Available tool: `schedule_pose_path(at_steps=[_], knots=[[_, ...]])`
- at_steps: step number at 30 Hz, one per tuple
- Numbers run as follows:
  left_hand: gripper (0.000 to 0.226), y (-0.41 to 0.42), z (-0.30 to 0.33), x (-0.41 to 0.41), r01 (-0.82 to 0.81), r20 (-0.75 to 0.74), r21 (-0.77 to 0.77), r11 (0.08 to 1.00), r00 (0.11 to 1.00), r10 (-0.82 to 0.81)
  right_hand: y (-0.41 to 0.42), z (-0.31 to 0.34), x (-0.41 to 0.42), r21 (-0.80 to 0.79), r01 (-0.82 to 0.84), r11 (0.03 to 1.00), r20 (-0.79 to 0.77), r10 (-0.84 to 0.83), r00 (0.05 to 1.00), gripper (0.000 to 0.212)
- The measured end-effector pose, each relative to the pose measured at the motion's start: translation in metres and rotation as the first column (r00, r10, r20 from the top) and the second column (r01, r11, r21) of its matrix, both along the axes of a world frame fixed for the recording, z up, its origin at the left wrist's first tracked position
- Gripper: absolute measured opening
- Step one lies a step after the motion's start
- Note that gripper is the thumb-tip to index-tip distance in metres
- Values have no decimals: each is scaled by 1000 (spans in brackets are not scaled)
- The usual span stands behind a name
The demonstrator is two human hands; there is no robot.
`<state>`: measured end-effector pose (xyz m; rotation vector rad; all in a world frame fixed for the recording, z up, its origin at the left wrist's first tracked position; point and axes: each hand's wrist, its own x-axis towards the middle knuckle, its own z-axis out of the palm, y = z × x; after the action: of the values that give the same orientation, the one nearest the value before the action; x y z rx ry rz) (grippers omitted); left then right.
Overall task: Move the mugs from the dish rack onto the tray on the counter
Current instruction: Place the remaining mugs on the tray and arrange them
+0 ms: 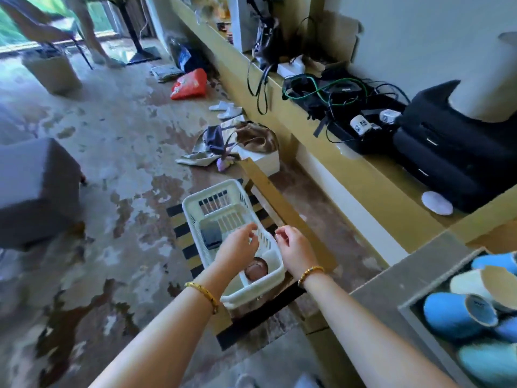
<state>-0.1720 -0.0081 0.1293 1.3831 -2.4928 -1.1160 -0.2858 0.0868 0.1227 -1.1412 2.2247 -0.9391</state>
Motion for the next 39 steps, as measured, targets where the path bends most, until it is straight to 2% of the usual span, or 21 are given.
schedule_pose_path(at_steps=[4, 7, 12, 15, 20, 26, 29, 32, 35, 37, 39], knots=[[35, -29, -25, 18, -33, 41, 49, 998, 999, 31, -35, -27, 3, 100, -76, 992, 28, 74, 997, 23], [39, -46, -45, 27, -38, 116, 135, 990, 993, 22, -60, -53, -2, 263, -120, 957, 29, 116, 993, 26], [42, -68, -79, 29, 8, 288, 266, 964, 954, -87, -91, -97, -11, 544, -271, 794, 169, 213, 962, 39], [43, -81, -98, 23, -5, 338, 370, 929, 932, -130, -103, -119, -19, 644, -349, 681, 165, 321, 933, 39], [43, -93, -133, 6, -99, 357, 467, 879, 930, -85, -123, -155, -31, 731, -447, 516, 101, 565, 819, 29], [47, -91, -178, -4, -130, 384, 520, 845, 918, -95, -139, -191, -28, 799, -475, 369, 51, 745, 665, 23], [47, -87, -195, -3, -129, 377, 574, 809, 918, -121, -139, -210, -21, 833, -474, 286, 62, 802, 594, 32], [46, -84, -206, 1, -154, 362, 613, 775, 927, -103, -134, -222, -18, 844, -451, 292, 36, 807, 589, 44], [44, -86, -210, 4, -216, 329, 657, 722, 944, -17, -139, -223, -17, 846, -439, 303, -1, 823, 568, 29], [42, -91, -208, 7, -260, 321, 673, 693, 946, 43, -142, -217, -16, 848, -422, 322, 1, 793, 609, 25], [41, -96, -202, 11, -291, 321, 672, 681, 943, 87, -142, -211, -16, 818, -391, 422, -24, 704, 710, 25]])
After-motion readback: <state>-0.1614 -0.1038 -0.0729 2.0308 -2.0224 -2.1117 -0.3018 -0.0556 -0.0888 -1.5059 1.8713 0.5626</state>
